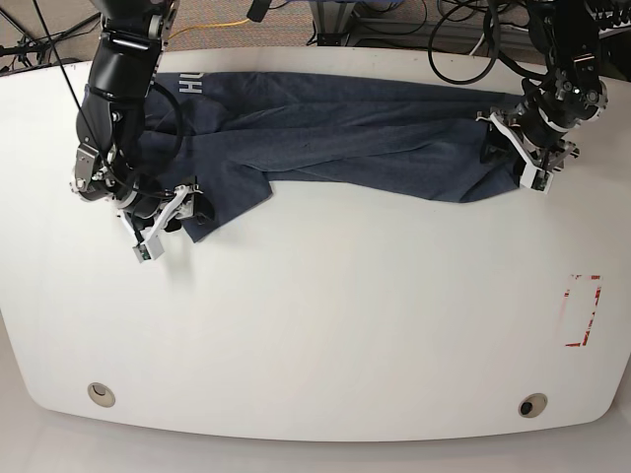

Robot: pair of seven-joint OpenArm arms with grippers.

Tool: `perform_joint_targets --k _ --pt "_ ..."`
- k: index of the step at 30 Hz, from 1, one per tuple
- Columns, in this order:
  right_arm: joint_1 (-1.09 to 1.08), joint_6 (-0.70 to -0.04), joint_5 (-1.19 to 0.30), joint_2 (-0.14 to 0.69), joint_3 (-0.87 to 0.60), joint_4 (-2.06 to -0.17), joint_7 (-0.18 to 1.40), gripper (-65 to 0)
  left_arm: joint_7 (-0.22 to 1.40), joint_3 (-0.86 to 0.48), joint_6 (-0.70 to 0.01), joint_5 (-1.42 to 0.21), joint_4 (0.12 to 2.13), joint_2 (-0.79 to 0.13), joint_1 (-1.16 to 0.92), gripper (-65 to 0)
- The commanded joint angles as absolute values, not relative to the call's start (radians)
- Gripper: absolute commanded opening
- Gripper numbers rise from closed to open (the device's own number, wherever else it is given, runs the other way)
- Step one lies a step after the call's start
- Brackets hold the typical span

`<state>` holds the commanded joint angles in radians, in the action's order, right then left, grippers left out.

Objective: Fold the T-shirt properly
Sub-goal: 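Regrasp the loose hem corner with the right gripper and fold it over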

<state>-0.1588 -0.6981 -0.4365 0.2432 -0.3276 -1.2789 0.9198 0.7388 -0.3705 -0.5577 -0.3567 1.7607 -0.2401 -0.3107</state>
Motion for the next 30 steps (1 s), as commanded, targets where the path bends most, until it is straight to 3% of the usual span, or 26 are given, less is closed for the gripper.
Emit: perform_joint_targets --k 4,6,8,9,14,23,30 --pt "-0.16 -0.698 -0.437 0.242 -0.326 -1.277 0.92 -35.8 0.739 -0.371 -0.558 -0.355 1.759 -0.24 -0.311 -29.9" --pt "-0.163 -0.698 -0.438 0.242 -0.326 -1.279 0.92 -47.1 0.739 -0.369 -0.556 -0.355 1.759 -0.24 -0.309 -29.9" --pt "-0.165 -0.698 -0.438 0.243 -0.326 -1.28 0.92 -63.1 0.739 -0.367 -0.556 -0.355 1.75 -0.24 -0.309 -29.9" --pt "-0.165 -0.698 -0.44 0.246 -0.326 -1.28 0.92 -65.0 0.739 -0.366 -0.556 -0.355 1.742 -0.24 -0.309 -29.9" --pt "-0.134 -0.698 -0.443 0.251 -0.335 -1.415 0.941 -65.0 0.737 -0.366 -0.556 -0.355 1.689 -0.24 -0.308 -29.9" --pt "-0.022 -0.698 -0.444 0.242 -0.433 -1.77 1.133 -65.0 0.737 -0.363 -0.561 -0.28 1.675 -0.239 -0.295 -29.9" --pt "0.093 -0.698 -0.444 0.242 -0.438 -1.9 1.155 -65.0 0.737 -0.361 -0.561 -0.226 1.675 -0.236 -0.294 -29.9"
